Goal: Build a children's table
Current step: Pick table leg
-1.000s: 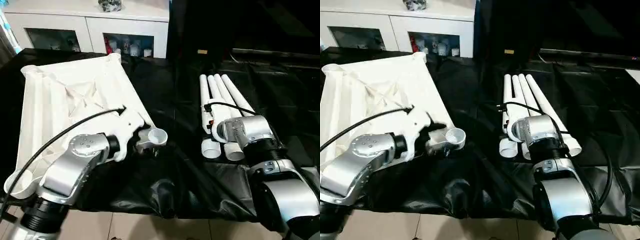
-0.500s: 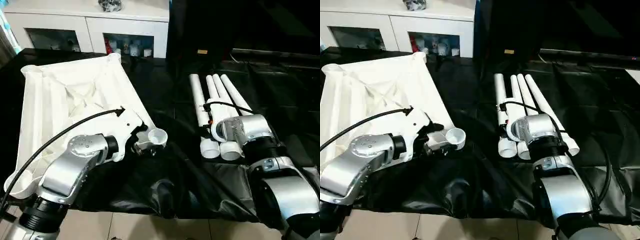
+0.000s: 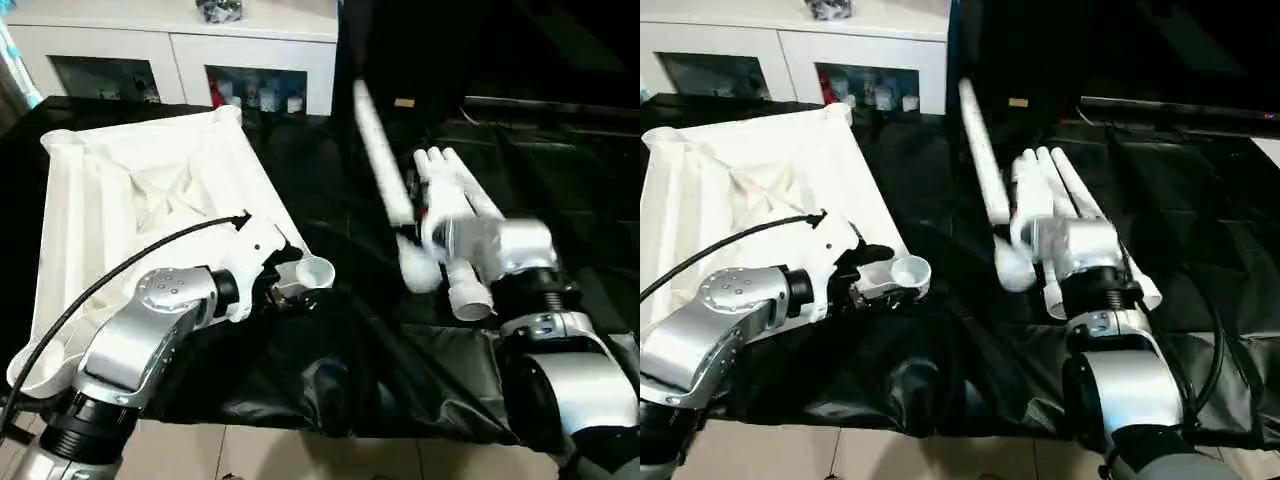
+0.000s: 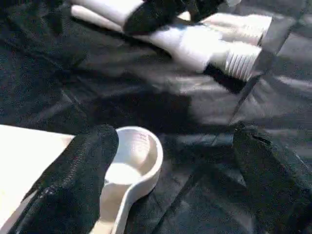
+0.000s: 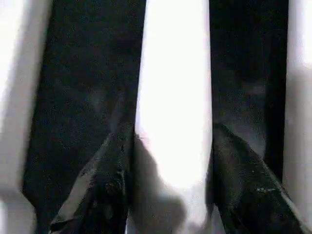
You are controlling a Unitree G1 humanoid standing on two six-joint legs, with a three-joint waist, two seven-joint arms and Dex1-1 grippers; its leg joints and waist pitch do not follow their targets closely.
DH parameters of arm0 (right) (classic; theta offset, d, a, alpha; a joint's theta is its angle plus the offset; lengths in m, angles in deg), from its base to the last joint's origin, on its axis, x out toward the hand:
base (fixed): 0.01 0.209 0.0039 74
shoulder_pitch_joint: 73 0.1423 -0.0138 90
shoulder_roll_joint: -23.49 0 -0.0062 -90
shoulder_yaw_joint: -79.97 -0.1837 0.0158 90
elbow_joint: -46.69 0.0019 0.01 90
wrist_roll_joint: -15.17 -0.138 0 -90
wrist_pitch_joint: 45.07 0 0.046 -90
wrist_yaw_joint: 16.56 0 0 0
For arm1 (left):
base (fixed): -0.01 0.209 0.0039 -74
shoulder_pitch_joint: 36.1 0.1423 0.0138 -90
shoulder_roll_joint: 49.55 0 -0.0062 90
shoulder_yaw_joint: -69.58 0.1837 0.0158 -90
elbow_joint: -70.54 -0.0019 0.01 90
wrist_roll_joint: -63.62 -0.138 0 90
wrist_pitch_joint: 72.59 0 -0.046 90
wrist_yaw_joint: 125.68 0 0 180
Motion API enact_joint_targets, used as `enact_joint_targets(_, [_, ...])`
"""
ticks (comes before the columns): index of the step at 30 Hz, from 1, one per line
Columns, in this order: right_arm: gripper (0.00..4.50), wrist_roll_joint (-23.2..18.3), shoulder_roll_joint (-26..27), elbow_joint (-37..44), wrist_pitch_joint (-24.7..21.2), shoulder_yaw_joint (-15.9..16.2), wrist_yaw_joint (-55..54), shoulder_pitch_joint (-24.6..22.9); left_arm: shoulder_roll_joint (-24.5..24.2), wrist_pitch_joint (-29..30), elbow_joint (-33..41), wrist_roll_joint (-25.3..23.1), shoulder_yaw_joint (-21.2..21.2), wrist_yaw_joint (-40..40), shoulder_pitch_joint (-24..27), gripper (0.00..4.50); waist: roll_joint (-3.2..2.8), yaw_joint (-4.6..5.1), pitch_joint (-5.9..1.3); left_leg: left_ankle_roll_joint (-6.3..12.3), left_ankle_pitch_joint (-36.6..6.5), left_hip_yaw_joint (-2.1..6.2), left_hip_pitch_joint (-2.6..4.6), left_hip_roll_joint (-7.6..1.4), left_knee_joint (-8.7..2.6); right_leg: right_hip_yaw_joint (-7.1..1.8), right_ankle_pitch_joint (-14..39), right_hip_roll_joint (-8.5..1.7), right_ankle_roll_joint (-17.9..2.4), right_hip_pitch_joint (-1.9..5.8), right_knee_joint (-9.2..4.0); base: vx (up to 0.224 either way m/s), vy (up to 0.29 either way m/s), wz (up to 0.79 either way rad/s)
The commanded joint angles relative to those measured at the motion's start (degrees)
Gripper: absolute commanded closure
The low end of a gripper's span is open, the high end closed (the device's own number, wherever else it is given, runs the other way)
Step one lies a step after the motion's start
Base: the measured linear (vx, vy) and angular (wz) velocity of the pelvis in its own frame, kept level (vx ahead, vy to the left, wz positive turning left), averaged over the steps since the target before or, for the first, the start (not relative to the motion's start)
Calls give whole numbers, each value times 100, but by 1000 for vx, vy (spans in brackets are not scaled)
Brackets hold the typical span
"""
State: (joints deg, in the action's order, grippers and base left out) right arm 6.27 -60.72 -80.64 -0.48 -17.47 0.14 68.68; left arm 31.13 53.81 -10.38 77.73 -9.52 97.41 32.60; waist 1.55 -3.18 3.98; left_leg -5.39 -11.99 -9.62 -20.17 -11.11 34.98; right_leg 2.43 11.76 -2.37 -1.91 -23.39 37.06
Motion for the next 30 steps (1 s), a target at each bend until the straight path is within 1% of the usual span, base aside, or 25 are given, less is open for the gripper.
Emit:
enact_joint_targets(1, [262,-146,2,300,49,-81,137,-29,48,173,-7,131,-149,-42,-195,4,-26,0,-449,-19,-134,-12,-17,-116,-339,-295,-8,-407,-1192,401,-369,0,0,0])
enact_joint_targets(3, [262,-230,22,452,127,-98,238,-91,138,265,-70,183,-264,-162,-293,0,-39,-3,-450,-11,-148,-12,-14,-115,-337,-293,12,-411,-1207,399,-374,0,0,0])
enact_joint_targets(4, [262,-263,32,498,202,-109,282,-121,187,283,-97,201,-305,-212,-327,0,-8,-15,-455,7,-137,-10,-22,-118,-334,-299,12,-426,-1205,415,-368,0,0,0])
enact_joint_targets(6, [262,-333,63,621,337,-132,362,-191,246,311,-114,246,-350,-238,-361,0,-13,-32,-449,26,-105,-11,-28,-116,-334,-302,91,-434,-1170,410,-384,0,0,0])
enact_joint_targets(8, [262,-570,115,1065,641,-107,799,-462,417,523,-133,392,-461,-360,-446,0,-6,-37,-458,50,-53,-16,-31,-115,-328,-303,6,-423,-1146,416,-373,0,0,0])
enact_joint_targets(10, [262,-879,81,1694,883,37,1527,-875,701,891,-223,628,-698,-623,-614,0,-4,-80,-467,163,-9,-25,-30,-121,-307,-308,-285,-426,-1164,436,-359,0,0,0])
enact_joint_targets(11, [262,-1004,62,1935,934,71,1786,-1032,819,993,-269,741,-814,-706,-681,0,11,-67,-473,239,50,-1,-48,-125,-325,-292,-379,-425,-1228,449,-344,0,0,0])
enact_joint_targets(12, [262,-1004,62,1935,934,71,1786,-1032,819,993,-269,741,-814,-706,-681,0,20,-70,-466,265,12,-6,-48,-119,-328,-287,-322,-421,-1233,443,-369,0,0,0])
enact_joint_targets(13, [262,-1182,11,2214,947,106,2115,-1230,985,1171,-336,948,-1016,-803,-778,0,36,-58,-456,268,-68,-9,-57,-112,-325,-286,-118,-425,-1235,451,-385,0,0,0])
enact_joint_targets(14, [262,-1356,-23,2421,913,102,2367,-1384,1114,1242,-374,1147,-1180,-836,-845,0,32,-81,-456,272,-85,-7,-50,-114,-319,-291,-43,-440,-1229,450,-402,0,0,0])
enact_joint_targets(15, [262,-1534,-54,2579,819,82,2585,-1494,1245,1315,-418,1351,-1348,-880,-915,0,67,-78,-451,301,-102,-1,-68,-111,-323,-291,114,-440,-1192,457,-419,0,0,0])
enact_joint_targets(16, [262,-1571,-61,2613,799,78,2632,-1517,1272,1331,-427,1394,-1383,-889,-930,0,65,-77,-445,314,-96,-8,-70,-91,-320,-288,159,-426,-1162,462,-427,0,0,0])
enact_joint_targets(17, [262,-1571,-61,2613,799,78,2632,-1517,1272,1331,-427,1394,-1383,-889,-930,0,57,-90,-449,323,-107,-5,-55,-104,-316,-289,205,-438,-1156,448,-433,0,0,0])
enact_joint_targets(18, [262,-1839,-89,2814,629,26,2879,-1657,1453,1450,-506,1684,-1619,-981,-1049,0,61,-59,-435,308,-145,-3,-62,-96,-323,-277,455,-425,-1097,432,-459,0,0,0])
enact_joint_targets(19, [262,-2021,-114,3001,545,13,3064,-1811,1617,1636,-558,1932,-1845,-1090,-1167,0,10,-75,-437,304,-174,-24,-47,-77,-297,-288,452,-415,-1113,433,-466,0,0,0])
enact_joint_targets(20, [263,-2050,-119,3037,539,15,3099,-1843,1646,1665,-566,1969,-1884,-1112,-1188,0,28,-92,-439,325,-178,-20,-43,-86,-295,-290,455,-421,-1107,433,-491,0,0,0])
enact_joint_targets(21, [263,-2163,-138,3172,515,21,3231,-1967,1754,1776,-596,2109,-2030,-1194,-1270,0,29,-99,-441,349,-176,1,-62,-99,-309,-273,457,-420,-1120,432,-491,0,0,0])
enact_joint_targets(22, [263,-2163,-138,3172,515,21,3231,-1967,1754,1776,-596,2109,-2030,-1194,-1270,0,31,-108,-447,350,-179,9,-51,-105,-311,-269,488,-425,-1120,425,-484,0,0,0])
enact_joint_targets(23, [263,-2273,-181,3356,520,81,3422,-2171,1922,1924,-667,2408,-2268,-1270,-1428,0,30,-103,-445,352,-179,16,-57,-110,-319,-265,536,-427,-1118,421,-483,0,0,0])
enact_joint_targets(24, [263,-2308,-206,3442,533,127,3513,-2285,1990,1962,-655,2603,-2347,-1232,-1504,0,-5,-131,-440,328,-212,12,-57,-100,-305,-267,596,-428,-1100,426,-505,0,0,0])
enact_joint_targets(26, [263,-2316,-217,3471,538,148,3542,-2328,2013,1971,-636,2689,-2366,-1192,-1530,0,4,-150,-446,332,-194,17,-63,-102,-310,-264,611,-430,-1094,422,-502,0,0,0])
enact_joint_targets(27, [263,-2336,-231,3508,534,166,3564,-2369,2026,1978,-594,2729,-2345,-1160,-1535,0,-8,-149,-441,311,-216,25,-58,-106,-320,-258,705,-428,-1056,414,-518,0,0,0])
enact_joint_targets(28, [263,-2347,-238,3537,531,179,3566,-2394,2048,1996,-561,2759,-2330,-1148,-1533,0,-41,-155,-439,296,-223,31,-55,-108,-318,-259,720,-427,-1050,406,-514,0,0,0])
enact_joint_targets(29, [263,-2368,-247,3571,524,189,3566,-2415,2076,2038,-555,2803,-2321,-1166,-1538,0,-23,-150,-440,287,-235,28,-54,-105,-320,-257,744,-420,-1023,408,-522,0,0,0])
enact_joint_targets(30, [263,-2375,-254,3592,521,196,3563,-2425,2096,2061,-561,2823,-2323,-1190,-1546,0,-23,-154,-441,283,-230,28,-55,-106,-320,-259,743,-424,-1014,414,-524,0,0,0])
